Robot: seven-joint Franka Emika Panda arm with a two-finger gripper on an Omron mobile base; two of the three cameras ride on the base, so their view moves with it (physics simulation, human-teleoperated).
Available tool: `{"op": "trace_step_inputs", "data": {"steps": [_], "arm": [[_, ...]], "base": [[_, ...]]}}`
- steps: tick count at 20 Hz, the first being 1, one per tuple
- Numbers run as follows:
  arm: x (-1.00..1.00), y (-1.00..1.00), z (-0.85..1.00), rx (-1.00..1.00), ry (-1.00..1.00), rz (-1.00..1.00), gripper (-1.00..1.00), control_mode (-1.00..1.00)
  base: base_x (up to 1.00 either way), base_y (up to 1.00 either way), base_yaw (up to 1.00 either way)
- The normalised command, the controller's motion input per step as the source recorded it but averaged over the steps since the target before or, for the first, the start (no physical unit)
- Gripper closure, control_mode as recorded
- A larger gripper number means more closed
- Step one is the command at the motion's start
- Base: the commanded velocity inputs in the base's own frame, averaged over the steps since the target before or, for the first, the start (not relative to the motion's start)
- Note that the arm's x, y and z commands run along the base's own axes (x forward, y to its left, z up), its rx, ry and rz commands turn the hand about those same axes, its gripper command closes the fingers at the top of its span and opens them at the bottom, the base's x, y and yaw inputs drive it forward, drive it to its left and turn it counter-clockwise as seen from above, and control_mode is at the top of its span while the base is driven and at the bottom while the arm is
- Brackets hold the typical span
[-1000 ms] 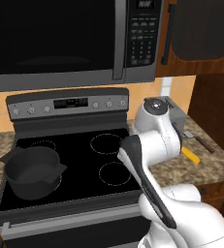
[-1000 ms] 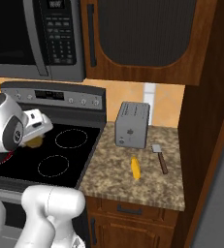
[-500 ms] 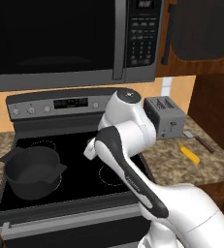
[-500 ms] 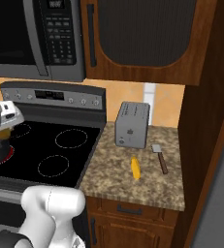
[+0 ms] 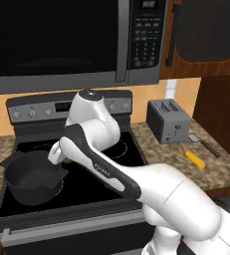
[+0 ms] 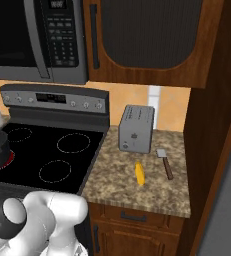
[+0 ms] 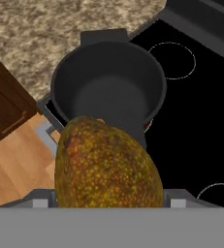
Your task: Put the avocado and corn in the pot. Retrieve the spatula and lightly stir the vegetables in the pot.
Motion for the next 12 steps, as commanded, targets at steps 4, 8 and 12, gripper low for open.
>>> {"op": "trace_step_inputs", "data": {"steps": [4,8,12], "arm": [[0.64,0.97,-0.48,-0.03,0.02,0.0,1.0,-1.0],[0.52,0.92,-0.66,-0.17,0.0,0.0,1.0,-1.0],[0.44,0.72,-0.72,-0.21,0.0,0.0,1.0,-1.0]], "base": [[0.0,0.0,0.0],[0.0,0.0,0.0],[0.0,0.0,0.0]]}}
